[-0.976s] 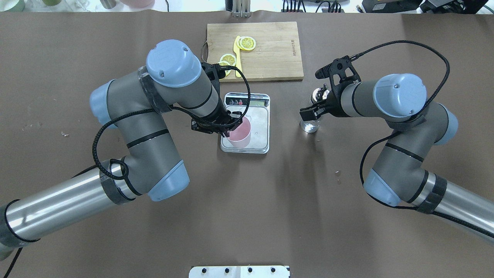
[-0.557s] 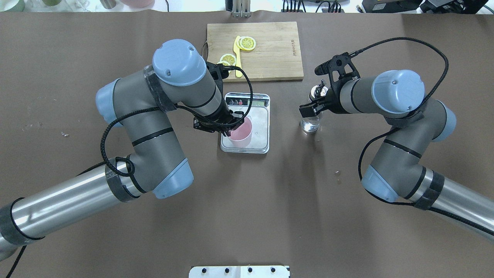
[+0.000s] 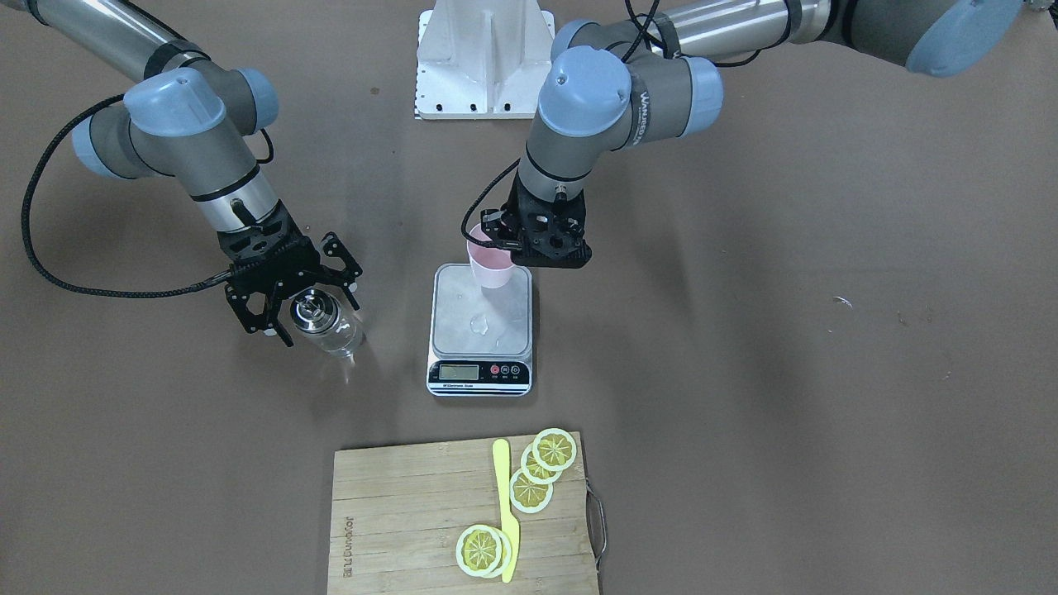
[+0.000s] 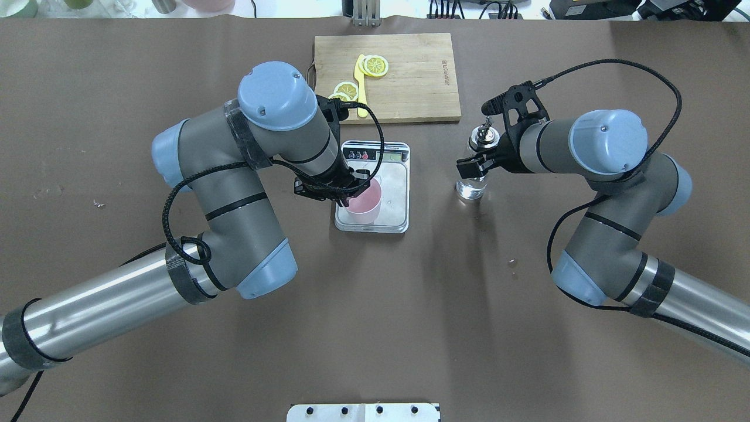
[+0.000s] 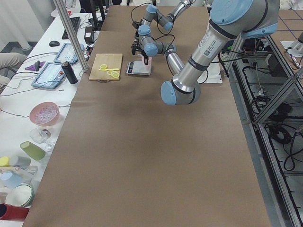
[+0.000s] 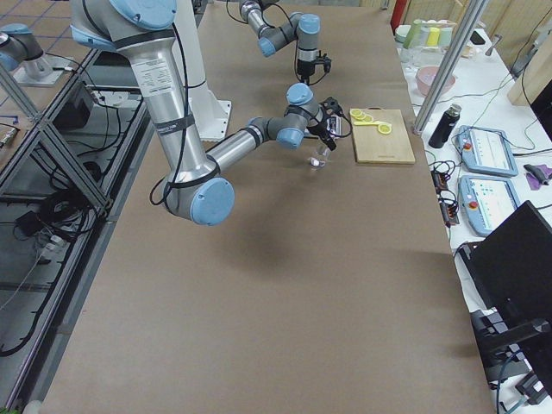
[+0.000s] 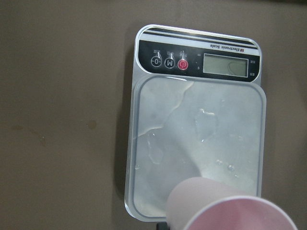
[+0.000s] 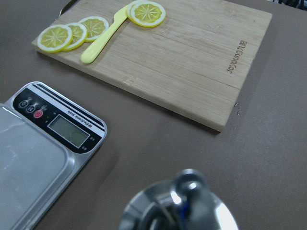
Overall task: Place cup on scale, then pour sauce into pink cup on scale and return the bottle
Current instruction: 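Lower the pink cup onto the scale while the right gripper lifts the bottle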
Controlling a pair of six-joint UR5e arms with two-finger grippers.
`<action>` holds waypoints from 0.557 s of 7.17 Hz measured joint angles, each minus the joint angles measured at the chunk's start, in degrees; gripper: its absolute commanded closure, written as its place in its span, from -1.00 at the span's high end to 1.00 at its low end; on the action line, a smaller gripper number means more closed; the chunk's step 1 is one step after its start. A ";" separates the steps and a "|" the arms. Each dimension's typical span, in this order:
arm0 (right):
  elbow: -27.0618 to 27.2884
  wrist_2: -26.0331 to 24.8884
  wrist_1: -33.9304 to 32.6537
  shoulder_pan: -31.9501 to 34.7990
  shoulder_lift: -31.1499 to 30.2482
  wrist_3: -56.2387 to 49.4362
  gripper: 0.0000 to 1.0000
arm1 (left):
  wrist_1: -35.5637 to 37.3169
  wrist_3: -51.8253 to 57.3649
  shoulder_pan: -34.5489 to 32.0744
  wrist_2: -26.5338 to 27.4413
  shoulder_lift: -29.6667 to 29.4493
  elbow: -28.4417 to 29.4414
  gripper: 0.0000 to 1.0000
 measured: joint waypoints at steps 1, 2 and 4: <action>-0.41 -0.01 0.73 -0.17 -0.11 0.00 0.56 | -0.12 0.00 0.00 0.00 0.00 0.26 -1.00; -0.53 -0.04 0.97 -0.33 -0.11 0.00 0.21 | -0.17 0.00 0.00 0.00 0.00 0.39 -1.00; -0.41 -0.09 1.10 -0.57 -0.01 0.00 -0.27 | -0.20 0.00 0.00 0.00 0.00 0.49 -1.00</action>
